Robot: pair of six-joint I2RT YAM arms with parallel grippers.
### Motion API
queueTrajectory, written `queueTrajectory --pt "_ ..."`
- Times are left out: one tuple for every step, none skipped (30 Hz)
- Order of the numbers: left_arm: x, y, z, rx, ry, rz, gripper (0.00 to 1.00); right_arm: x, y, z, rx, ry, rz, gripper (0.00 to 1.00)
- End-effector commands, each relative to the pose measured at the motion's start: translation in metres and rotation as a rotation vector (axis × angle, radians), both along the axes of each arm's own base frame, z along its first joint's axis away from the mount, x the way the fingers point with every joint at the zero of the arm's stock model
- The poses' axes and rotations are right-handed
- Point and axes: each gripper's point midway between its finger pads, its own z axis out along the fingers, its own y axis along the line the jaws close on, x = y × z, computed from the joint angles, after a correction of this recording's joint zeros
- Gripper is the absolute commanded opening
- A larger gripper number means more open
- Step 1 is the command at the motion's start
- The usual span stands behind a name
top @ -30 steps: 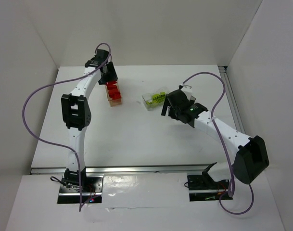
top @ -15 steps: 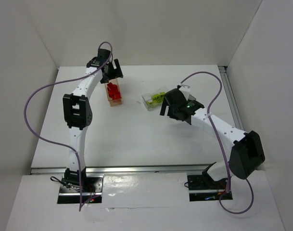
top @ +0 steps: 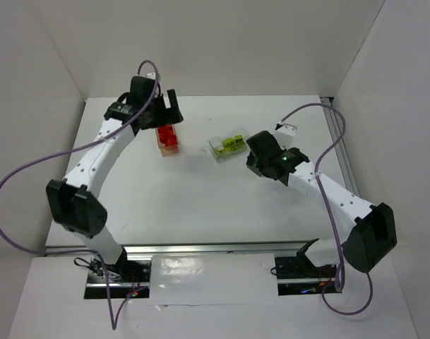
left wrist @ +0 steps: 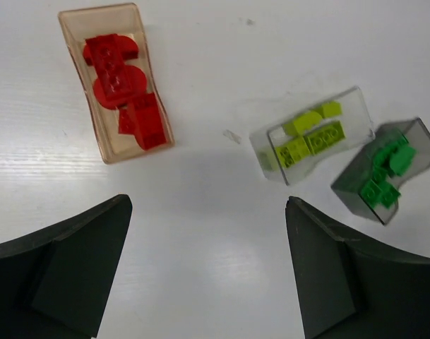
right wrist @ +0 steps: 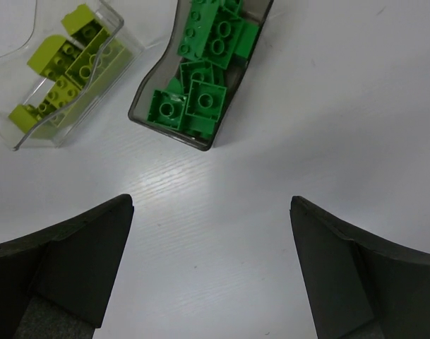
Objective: Sort the legos into containers by color
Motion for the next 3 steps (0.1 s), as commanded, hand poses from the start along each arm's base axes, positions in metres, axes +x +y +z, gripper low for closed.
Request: queueTrajectory --pt "-0.038 -0.001 -0.01 0.044 0.024 -0.025 0.99 0.0 -0.016 0.031 -0.016 -0.085 -0.073 1.0" --pt "-0.051 -0.004 0.003 0.04 -0.01 -0.039 0.99 0.0 -0.016 0.031 -0.016 -0.085 -0.073 1.0" --pt "-0.056 -0.001 0.003 0.039 -0.011 -0.026 0.99 0.001 -0.014 0.032 -0.005 -0.088 -0.068 1.0"
